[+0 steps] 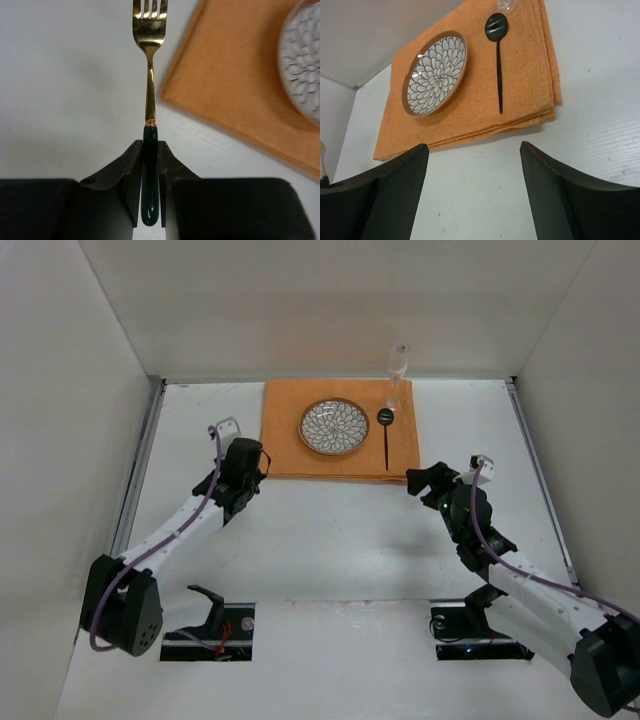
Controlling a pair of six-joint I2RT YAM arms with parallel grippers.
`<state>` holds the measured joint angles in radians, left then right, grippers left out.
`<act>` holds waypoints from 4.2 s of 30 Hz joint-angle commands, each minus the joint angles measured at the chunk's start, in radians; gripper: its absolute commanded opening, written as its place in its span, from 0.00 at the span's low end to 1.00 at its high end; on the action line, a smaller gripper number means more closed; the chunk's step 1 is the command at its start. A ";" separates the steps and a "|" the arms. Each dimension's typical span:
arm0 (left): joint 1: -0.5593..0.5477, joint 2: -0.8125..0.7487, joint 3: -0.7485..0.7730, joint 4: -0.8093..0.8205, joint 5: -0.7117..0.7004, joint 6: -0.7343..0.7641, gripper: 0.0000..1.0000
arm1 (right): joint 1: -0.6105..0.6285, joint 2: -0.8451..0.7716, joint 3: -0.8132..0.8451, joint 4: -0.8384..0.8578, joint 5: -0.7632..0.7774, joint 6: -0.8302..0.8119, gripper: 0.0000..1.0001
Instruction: Set the dinner table for one person
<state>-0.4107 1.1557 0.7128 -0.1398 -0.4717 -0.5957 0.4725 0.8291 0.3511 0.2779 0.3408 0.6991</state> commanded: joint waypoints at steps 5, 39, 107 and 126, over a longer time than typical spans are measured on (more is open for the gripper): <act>-0.056 0.295 0.293 0.104 0.106 0.253 0.07 | 0.004 -0.010 0.020 0.066 0.020 -0.012 0.80; 0.056 0.877 0.764 -0.030 0.286 0.456 0.07 | 0.011 0.018 0.028 0.078 0.007 -0.023 0.82; -0.314 -0.293 -0.374 0.106 -0.100 -0.220 1.00 | 0.047 0.166 0.034 0.139 0.084 -0.013 0.74; -0.110 -0.295 -0.441 0.100 -0.153 -0.369 1.00 | 0.039 0.165 0.022 0.155 0.076 -0.015 0.77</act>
<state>-0.5442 0.8661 0.2722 -0.0494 -0.5854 -0.9360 0.5076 0.9974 0.3637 0.3687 0.4042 0.6853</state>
